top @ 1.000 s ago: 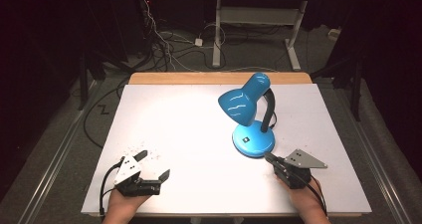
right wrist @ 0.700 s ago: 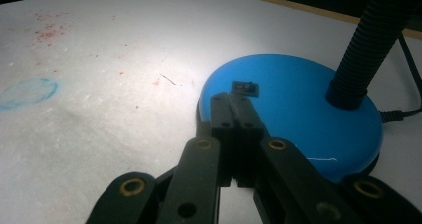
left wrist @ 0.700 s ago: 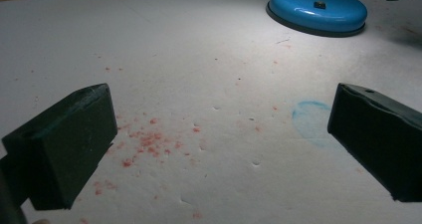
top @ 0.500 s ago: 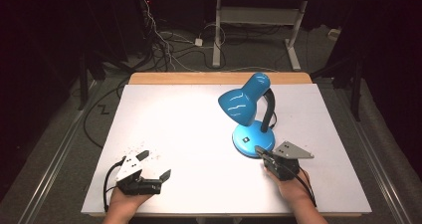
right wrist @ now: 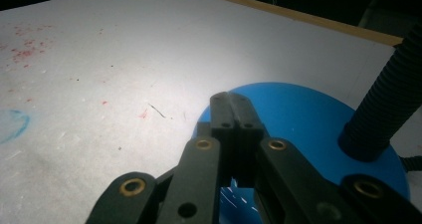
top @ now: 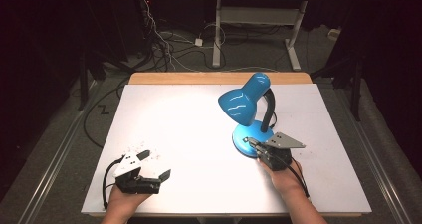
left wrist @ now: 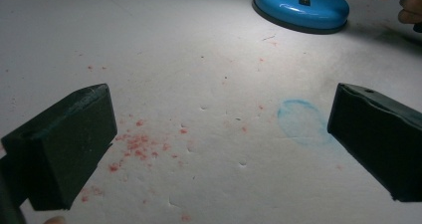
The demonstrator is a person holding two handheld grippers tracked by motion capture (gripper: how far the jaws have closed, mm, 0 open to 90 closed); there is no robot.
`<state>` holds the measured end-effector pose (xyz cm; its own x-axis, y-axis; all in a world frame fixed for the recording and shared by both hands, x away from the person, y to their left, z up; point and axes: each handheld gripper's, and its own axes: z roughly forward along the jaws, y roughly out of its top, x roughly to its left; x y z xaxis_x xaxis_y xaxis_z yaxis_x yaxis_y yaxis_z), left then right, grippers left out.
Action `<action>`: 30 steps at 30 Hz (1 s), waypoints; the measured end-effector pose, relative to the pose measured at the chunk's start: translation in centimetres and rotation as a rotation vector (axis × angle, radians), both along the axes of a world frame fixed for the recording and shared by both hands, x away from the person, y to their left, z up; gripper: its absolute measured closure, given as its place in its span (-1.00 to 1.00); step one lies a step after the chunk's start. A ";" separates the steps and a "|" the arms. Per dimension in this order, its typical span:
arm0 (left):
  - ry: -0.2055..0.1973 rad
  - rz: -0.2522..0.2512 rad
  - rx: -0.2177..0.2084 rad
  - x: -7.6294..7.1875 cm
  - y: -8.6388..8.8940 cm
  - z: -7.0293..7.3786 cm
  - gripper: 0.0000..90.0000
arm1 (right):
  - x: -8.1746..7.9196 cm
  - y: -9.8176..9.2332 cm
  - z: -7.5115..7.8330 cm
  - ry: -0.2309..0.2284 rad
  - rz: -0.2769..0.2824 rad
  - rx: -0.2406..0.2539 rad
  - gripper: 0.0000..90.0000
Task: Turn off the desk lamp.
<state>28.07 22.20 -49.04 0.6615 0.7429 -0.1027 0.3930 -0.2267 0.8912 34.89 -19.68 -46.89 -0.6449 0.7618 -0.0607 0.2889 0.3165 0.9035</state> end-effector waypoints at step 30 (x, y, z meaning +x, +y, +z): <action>-0.026 -0.034 -0.022 -0.3 -0.7 0.0 -1.00 | 3.1 1.2 -0.9 0.078 -0.056 -0.003 1.00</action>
<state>27.75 21.50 -49.05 0.6893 0.7174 -0.1008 0.3615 -0.2201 0.9060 38.00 -18.47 -47.84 -0.6042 0.7967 -0.0140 0.3758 0.3005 0.8766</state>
